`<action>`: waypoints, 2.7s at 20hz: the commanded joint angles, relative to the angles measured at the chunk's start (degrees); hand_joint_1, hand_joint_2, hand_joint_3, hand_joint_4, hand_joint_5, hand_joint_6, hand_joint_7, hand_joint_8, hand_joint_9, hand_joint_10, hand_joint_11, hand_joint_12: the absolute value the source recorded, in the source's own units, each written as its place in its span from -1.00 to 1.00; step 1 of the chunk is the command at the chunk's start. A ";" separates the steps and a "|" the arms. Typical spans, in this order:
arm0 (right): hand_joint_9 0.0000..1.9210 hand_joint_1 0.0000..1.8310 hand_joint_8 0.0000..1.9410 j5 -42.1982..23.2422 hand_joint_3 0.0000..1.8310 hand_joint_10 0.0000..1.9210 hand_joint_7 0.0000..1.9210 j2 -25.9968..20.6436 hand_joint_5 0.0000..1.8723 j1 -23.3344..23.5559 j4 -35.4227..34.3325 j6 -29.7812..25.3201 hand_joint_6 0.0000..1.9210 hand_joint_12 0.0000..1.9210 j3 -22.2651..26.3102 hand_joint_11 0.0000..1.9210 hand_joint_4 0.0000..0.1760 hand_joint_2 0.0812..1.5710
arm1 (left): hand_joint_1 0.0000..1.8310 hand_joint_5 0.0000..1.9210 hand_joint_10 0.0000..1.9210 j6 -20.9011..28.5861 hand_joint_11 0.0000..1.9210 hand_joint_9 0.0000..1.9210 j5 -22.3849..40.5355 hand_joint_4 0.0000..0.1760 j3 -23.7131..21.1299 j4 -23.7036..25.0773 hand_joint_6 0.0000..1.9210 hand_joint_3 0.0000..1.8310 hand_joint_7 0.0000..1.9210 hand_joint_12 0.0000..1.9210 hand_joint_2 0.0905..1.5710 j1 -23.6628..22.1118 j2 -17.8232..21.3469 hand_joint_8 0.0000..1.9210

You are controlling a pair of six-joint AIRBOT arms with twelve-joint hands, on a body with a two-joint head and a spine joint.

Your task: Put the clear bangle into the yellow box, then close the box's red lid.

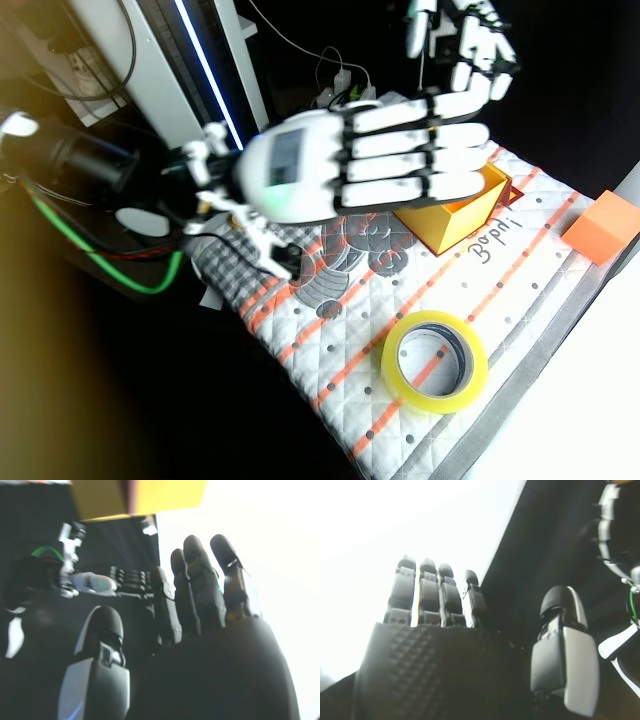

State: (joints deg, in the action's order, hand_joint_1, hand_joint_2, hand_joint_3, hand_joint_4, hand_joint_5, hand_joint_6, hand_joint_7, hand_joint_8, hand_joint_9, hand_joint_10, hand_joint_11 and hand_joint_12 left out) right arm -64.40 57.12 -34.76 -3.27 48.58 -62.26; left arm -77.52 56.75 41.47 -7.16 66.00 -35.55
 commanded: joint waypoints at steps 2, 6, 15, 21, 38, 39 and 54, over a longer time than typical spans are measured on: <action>-1.00 -0.68 -0.99 -9.40 -0.99 -1.00 -0.98 -3.04 -0.94 -0.94 -0.48 -0.28 -0.99 -0.98 1.51 -1.00 0.65 0.43 | -0.82 -0.47 -1.00 2.89 -0.80 -0.41 4.94 -1.00 0.52 0.04 -1.00 -1.00 -0.38 -0.23 0.73 0.68 -1.20 -1.00; -0.93 -0.75 -1.00 -9.57 -0.99 -1.00 -0.86 -6.58 -0.91 -2.89 0.12 -0.28 -1.00 -0.96 3.34 -0.98 0.91 0.46 | -0.51 -0.42 -1.00 4.40 -0.53 -0.29 2.11 -1.00 1.85 0.40 -1.00 -1.00 -0.31 -0.50 0.65 1.34 -4.24 -1.00; -0.99 -0.72 -1.00 -9.57 -1.00 -1.00 -0.92 -6.67 -0.86 -4.50 -0.51 -0.28 -0.99 -1.00 3.69 -1.00 0.82 0.52 | -0.53 -0.55 -1.00 5.76 -0.77 -0.55 -1.45 -1.00 6.02 -3.48 -1.00 -0.99 -0.54 -0.36 0.65 1.27 -9.32 -1.00; -1.00 -0.71 -0.99 -9.57 -1.00 -1.00 -0.91 -6.69 -0.82 -5.30 -1.20 -0.28 -0.99 -1.00 3.94 -1.00 1.00 0.46 | -0.76 -0.69 -1.00 5.76 -0.77 -0.64 -0.91 -1.00 8.22 -7.11 -1.00 -0.99 -0.67 -0.41 0.71 0.83 -11.09 -1.00; -0.94 -0.72 -0.99 -9.57 -0.99 -1.00 -0.87 -6.24 -0.83 -6.65 -2.32 -0.31 -1.00 -0.98 4.05 -0.98 0.66 0.57 | -0.65 -0.64 -0.99 6.76 -0.74 -0.57 -5.37 -1.00 10.10 -3.56 -1.00 -1.00 -0.60 -0.36 0.67 -2.84 -12.69 -0.99; -0.94 -0.73 -0.99 -9.57 -0.99 -0.99 -0.86 -6.24 -0.83 -6.73 -2.44 -0.32 -1.00 -0.98 4.06 -0.98 0.75 0.58 | -0.66 -0.66 -1.00 6.76 -0.74 -0.59 -5.70 -1.00 10.65 -3.80 -1.00 -1.00 -0.63 -0.37 0.68 -3.38 -13.06 -1.00; -0.95 -0.84 -1.00 -9.95 -0.99 -1.00 -0.85 -6.12 -0.92 -8.56 -3.65 -0.47 -1.00 -0.99 4.33 -0.98 0.31 0.64 | -0.77 -0.69 -1.00 6.71 -0.86 -0.63 8.41 -1.00 13.01 -11.34 -1.00 -1.00 -0.66 -0.42 0.71 -7.95 -12.92 -1.00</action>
State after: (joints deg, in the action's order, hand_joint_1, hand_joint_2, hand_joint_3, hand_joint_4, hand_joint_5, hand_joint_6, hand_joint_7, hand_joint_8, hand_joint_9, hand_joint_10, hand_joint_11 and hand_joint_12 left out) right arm -67.35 51.18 -43.53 -6.28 48.47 -57.93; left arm -71.24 56.97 54.24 -18.85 58.57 -48.73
